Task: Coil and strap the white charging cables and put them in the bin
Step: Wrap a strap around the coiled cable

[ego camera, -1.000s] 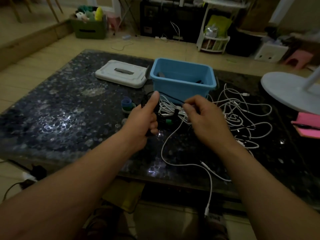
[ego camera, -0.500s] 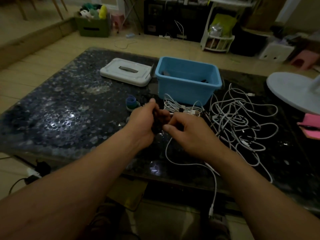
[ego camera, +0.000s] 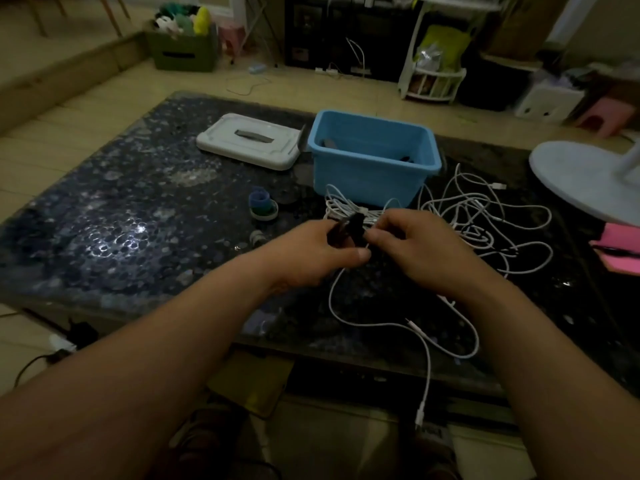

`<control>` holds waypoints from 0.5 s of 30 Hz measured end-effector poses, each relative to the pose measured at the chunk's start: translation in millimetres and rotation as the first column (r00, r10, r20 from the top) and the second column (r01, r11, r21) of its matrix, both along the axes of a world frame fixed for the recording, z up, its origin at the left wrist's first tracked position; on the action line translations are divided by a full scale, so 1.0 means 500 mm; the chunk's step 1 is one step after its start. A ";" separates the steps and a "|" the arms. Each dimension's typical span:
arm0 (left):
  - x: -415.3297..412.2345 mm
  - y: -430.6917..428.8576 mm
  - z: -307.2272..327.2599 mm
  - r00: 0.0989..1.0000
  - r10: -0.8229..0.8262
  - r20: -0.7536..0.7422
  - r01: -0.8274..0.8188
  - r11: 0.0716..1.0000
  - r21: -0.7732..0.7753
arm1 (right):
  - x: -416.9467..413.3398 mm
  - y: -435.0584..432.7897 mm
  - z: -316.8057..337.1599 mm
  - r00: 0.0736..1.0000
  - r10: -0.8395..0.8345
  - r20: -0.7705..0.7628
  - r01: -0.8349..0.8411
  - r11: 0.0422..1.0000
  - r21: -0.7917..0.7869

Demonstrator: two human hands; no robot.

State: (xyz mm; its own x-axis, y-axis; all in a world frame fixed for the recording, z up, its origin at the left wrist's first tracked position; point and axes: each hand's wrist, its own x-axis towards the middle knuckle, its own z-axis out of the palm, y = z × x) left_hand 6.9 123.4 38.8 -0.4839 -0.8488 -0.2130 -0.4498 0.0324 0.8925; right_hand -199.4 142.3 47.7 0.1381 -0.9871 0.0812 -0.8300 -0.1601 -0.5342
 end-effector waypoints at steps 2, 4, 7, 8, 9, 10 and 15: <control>-0.006 0.006 -0.006 0.997 -0.065 0.046 0.067 0.996 -0.052 | 0.005 0.001 0.002 0.997 0.039 0.060 -0.039 0.999 0.000; -0.009 0.009 -0.013 0.995 -0.067 0.081 0.072 0.995 -0.064 | 0.007 0.001 -0.002 0.991 0.033 0.130 -0.033 0.999 -0.004; -0.017 0.011 -0.023 0.994 -0.043 0.096 0.048 0.998 -0.049 | 0.006 -0.001 -0.006 0.965 0.016 0.263 -0.018 1.000 0.006; -0.019 0.011 -0.023 0.997 -0.029 0.064 0.032 0.999 -0.042 | 0.004 -0.002 -0.004 0.956 0.018 0.294 -0.022 1.000 0.009; -0.021 0.012 -0.023 0.999 -0.015 0.031 0.016 0.999 -0.042 | 0.000 -0.003 -0.001 0.952 0.022 0.305 -0.028 0.999 0.015; -0.023 0.013 -0.021 1.000 -0.002 -0.002 0.002 0.999 -0.043 | -0.004 -0.003 0.002 0.956 0.023 0.291 -0.030 0.999 0.022; -0.022 0.005 -0.021 0.959 0.174 -0.224 -0.147 0.980 0.130 | -0.037 0.002 0.004 0.997 -0.061 0.056 0.059 0.998 0.030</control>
